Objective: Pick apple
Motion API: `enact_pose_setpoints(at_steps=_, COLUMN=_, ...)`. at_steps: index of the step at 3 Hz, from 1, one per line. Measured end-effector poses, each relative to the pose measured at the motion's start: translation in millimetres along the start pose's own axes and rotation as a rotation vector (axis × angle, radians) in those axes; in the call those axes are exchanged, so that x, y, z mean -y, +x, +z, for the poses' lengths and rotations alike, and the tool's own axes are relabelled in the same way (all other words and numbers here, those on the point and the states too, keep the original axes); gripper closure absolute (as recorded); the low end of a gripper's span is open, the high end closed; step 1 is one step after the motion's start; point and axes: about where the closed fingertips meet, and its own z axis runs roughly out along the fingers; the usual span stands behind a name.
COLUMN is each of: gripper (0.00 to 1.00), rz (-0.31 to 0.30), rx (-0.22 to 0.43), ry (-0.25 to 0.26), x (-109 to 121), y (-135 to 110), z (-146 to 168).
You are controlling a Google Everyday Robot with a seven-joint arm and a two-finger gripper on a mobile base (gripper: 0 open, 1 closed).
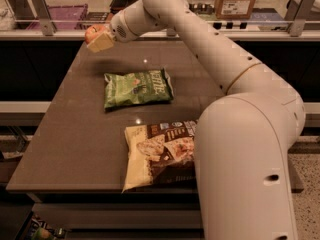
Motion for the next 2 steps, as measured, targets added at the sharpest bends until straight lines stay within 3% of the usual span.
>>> enact_pose_setpoints(at_steps=2, gripper=1.00, rz=-0.088, rx=0.074, ry=-0.005, x=2.1, y=-33.6, z=-43.6)
